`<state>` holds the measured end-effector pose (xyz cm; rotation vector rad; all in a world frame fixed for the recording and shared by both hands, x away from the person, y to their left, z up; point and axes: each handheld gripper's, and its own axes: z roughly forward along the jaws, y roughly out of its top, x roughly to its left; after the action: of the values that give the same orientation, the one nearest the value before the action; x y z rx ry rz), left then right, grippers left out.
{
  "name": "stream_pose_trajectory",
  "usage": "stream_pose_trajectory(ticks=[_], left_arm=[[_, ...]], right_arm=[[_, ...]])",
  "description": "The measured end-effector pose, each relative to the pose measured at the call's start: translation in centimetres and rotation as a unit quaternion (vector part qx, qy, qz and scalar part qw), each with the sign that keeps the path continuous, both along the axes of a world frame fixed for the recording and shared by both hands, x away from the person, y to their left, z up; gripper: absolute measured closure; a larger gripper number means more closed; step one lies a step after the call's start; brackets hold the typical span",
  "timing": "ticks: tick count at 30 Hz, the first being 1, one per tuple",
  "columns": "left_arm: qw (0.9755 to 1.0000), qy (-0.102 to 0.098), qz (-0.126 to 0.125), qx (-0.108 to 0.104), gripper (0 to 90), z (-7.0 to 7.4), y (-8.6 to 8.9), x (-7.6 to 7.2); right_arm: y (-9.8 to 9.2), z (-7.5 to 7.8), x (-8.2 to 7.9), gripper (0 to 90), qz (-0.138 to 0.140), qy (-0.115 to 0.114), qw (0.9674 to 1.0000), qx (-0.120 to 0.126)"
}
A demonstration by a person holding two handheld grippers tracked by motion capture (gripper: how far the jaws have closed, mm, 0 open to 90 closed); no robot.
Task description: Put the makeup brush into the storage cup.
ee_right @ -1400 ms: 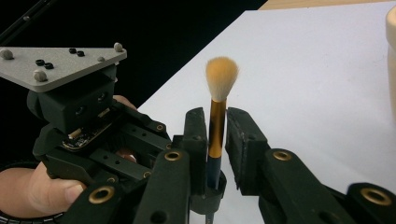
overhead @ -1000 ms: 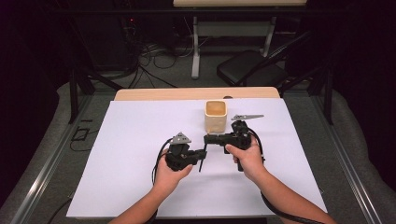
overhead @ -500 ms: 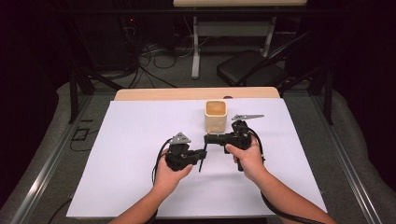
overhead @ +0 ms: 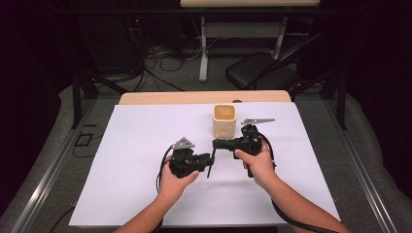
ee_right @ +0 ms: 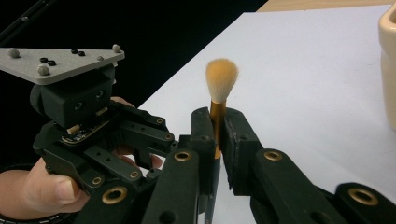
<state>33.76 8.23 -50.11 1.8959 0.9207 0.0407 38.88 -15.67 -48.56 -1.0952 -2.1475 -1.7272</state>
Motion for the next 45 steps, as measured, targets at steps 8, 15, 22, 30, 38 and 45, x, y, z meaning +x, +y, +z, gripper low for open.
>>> stream_pose_trajectory(ticks=[8,15,22,30,38,45], left_arm=[[1.0,-0.006,0.002,-0.001,62.7,0.2,0.1,-0.2],[0.9997,-0.023,0.005,-0.001,55.6,0.1,0.3,-0.4],[0.9993,-0.034,0.01,-0.005,47.7,0.1,0.6,-0.4],[0.9978,-0.058,0.025,0.021,44.9,0.1,1.1,-0.7],[0.9963,-0.068,0.037,0.038,43.1,0.0,1.7,-0.7],[0.997,-0.062,0.035,0.03,41.9,-0.3,2.3,-0.7]], right_arm=[[0.0,0.2,0.0,83.6,-0.003,-0.007,1.0,-0.002],[-0.1,0.6,-0.2,83.6,-0.005,-0.018,0.9998,-0.011],[-0.4,0.9,-0.2,83.6,-0.012,-0.03,0.9993,-0.016],[-0.5,1.5,-0.3,83.6,-0.019,-0.052,0.9979,-0.033],[-0.6,1.8,-0.4,83.6,-0.025,-0.072,0.9957,-0.052],[-0.6,2.0,-0.4,83.6,-0.032,-0.086,0.9937,-0.064]])
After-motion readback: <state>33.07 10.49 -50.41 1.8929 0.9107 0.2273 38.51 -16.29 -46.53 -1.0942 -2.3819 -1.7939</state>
